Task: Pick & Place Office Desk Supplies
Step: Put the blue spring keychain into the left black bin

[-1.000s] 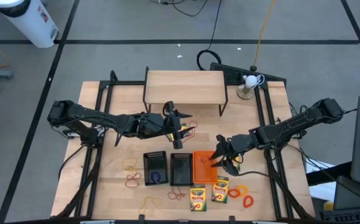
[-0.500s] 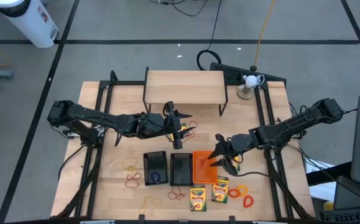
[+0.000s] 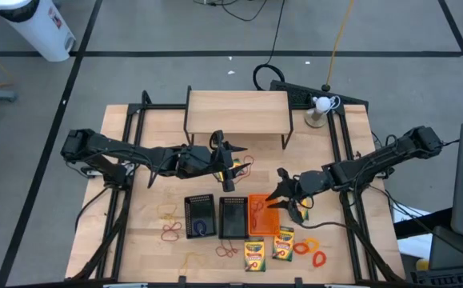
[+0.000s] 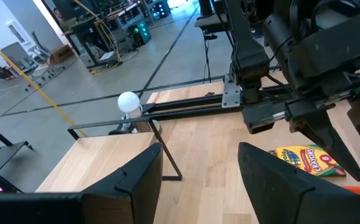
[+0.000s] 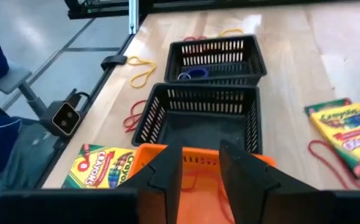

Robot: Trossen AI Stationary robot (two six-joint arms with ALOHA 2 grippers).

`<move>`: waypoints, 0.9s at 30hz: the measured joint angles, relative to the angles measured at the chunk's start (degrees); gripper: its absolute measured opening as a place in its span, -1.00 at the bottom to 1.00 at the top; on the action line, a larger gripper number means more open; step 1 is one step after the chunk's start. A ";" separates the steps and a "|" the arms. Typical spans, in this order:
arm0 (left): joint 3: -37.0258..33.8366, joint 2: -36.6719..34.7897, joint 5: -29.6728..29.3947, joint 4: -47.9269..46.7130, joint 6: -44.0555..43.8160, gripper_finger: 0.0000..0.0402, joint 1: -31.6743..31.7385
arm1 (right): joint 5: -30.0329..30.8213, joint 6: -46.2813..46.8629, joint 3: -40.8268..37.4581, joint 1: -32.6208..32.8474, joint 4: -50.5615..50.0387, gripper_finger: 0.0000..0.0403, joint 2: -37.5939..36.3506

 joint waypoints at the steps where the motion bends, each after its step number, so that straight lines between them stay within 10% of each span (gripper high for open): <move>1: -0.01 0.00 0.02 -0.22 -0.05 0.05 0.00 | 0.00 -0.30 0.00 -0.14 -1.34 -0.49 -0.64; 14: -0.01 0.00 3.02 -0.96 -1.11 0.05 -0.11 | 8.64 4.60 -0.26 -1.27 -25.63 -0.51 -15.31; 27: -0.01 0.00 2.97 -1.25 -4.10 0.05 -0.11 | 8.79 21.41 -16.96 -1.12 -16.05 -0.49 -17.74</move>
